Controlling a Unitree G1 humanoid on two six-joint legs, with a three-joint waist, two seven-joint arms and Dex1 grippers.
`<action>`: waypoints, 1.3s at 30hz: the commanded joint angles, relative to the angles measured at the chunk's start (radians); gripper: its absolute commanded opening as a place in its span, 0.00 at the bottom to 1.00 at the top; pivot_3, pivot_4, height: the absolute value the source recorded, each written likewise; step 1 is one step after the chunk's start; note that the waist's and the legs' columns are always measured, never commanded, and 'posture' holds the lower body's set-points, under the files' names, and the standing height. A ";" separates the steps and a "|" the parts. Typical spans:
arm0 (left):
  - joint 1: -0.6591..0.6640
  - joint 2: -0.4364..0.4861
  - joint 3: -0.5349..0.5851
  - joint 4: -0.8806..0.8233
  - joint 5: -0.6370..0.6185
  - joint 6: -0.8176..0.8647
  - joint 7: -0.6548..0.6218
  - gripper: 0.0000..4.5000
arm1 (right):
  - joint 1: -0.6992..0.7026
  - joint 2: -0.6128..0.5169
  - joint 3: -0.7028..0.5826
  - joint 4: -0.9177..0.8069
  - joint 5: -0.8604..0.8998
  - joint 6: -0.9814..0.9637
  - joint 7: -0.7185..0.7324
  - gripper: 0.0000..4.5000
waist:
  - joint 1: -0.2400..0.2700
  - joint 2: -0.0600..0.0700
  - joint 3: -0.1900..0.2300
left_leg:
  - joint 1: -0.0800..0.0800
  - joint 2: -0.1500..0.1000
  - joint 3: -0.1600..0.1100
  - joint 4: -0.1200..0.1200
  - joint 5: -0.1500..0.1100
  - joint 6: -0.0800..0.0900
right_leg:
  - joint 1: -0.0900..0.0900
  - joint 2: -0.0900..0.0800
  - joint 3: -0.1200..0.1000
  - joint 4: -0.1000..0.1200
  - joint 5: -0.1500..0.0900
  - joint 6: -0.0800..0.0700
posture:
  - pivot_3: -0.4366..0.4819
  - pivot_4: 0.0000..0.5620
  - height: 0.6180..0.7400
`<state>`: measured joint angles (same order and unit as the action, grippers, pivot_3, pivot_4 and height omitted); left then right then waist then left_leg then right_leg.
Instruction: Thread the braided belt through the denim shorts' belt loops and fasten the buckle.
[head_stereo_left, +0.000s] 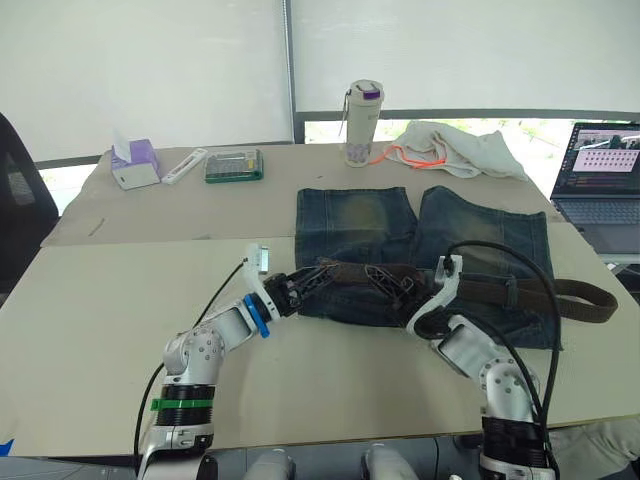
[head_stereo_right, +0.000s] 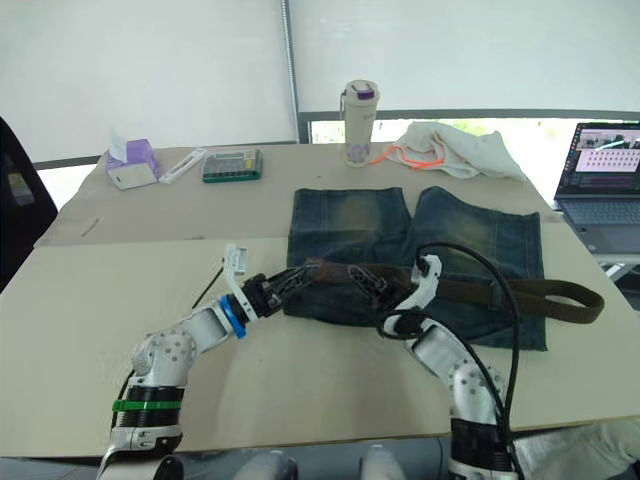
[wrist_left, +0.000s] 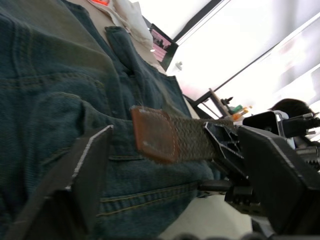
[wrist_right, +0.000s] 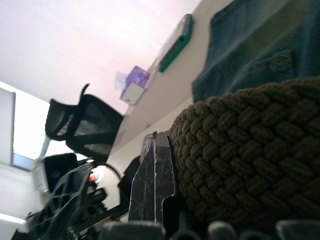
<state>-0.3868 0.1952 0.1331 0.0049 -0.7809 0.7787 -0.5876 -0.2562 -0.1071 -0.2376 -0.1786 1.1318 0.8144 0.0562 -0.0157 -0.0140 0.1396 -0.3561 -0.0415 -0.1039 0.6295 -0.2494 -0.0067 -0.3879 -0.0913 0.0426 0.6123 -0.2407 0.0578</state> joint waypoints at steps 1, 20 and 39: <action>-0.004 0.058 0.002 0.011 0.061 -0.079 -0.049 0.99 | -0.043 0.038 -0.063 0.016 0.007 -0.039 -0.137 0.00 | 0.000 0.000 0.000 | 0.000 0.000 0.000 -0.001 0.000 0.000 | 0.000 0.000 0.000 0.000 0.000 0.000 | 0.48 0.27 1.00; -0.017 0.122 -0.057 0.049 0.191 -0.196 -0.160 0.99 | -0.002 -0.072 -0.009 -0.041 -0.025 0.036 -0.117 0.00 | 0.001 0.000 0.000 | 0.000 0.000 0.000 -0.001 0.000 0.000 | 0.000 -0.001 0.000 0.000 0.000 0.000 | 0.48 0.27 1.00; 0.020 0.090 -0.075 0.050 0.218 -0.214 -0.160 0.99 | -0.078 0.103 -0.017 0.116 0.050 0.077 -0.147 0.00 | -0.026 0.000 0.000 | 0.002 0.003 0.000 -0.003 0.000 0.000 | 0.000 0.002 0.000 0.000 0.000 -0.002 | 0.48 0.27 1.00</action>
<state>-0.3667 0.2872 0.0560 0.0768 -0.5533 0.5779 -0.7447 -0.3203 -0.0100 -0.2793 -0.0716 1.1938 0.8810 -0.0913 -0.0416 -0.0136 0.1392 -0.3543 -0.0389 -0.1041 0.6268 -0.2493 -0.0067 -0.3881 -0.0892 0.0424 0.6127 -0.2408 0.0563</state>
